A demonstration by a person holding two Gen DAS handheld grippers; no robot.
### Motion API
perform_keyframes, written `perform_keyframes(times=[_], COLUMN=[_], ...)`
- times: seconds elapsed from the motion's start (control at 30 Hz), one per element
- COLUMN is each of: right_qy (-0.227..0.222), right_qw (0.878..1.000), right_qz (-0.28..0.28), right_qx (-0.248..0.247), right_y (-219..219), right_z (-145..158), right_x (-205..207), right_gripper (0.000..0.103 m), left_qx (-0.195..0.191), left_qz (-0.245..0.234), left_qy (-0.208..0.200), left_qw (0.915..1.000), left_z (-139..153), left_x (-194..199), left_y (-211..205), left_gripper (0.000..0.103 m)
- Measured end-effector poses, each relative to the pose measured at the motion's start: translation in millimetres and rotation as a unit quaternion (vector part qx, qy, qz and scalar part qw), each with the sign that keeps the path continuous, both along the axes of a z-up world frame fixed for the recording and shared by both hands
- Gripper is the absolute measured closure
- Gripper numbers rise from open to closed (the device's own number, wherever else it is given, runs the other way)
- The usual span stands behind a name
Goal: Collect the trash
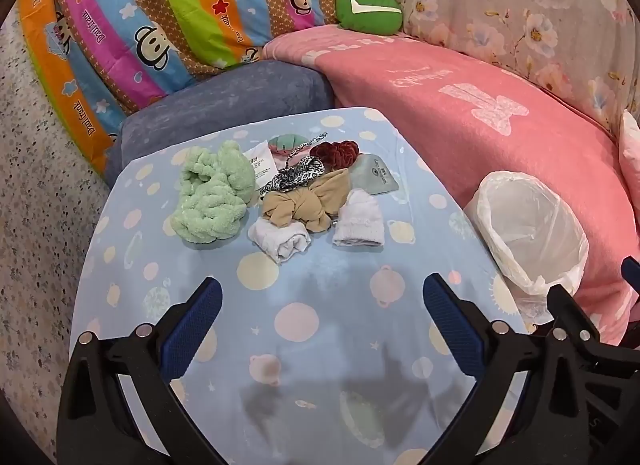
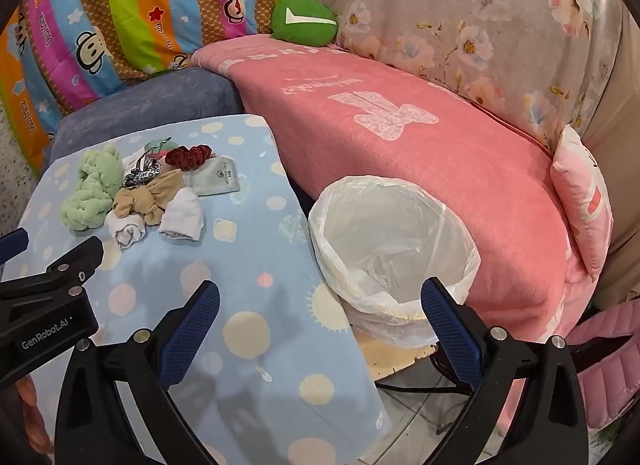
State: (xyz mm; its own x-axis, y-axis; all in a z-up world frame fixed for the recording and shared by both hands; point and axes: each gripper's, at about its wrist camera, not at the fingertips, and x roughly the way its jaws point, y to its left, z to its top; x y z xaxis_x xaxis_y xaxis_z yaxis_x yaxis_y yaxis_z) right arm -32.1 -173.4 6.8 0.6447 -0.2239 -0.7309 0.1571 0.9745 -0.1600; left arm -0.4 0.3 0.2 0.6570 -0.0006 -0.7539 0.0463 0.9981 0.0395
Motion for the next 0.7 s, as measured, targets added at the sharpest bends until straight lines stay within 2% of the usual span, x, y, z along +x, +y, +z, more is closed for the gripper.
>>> perform_keyframes(times=[0.7], right_qy=[-0.005], right_qw=[1.0], right_qz=[-0.003], right_qx=[-0.003], right_y=[-2.3], right_z=[3.2], right_x=[-0.6], right_gripper=[0.007], left_qx=[0.0], left_qz=[-0.001], left_qy=[-0.006], left_qw=[1.0], left_z=[6.1], left_x=[-0.1], left_y=[2.6], left_gripper=[0.007])
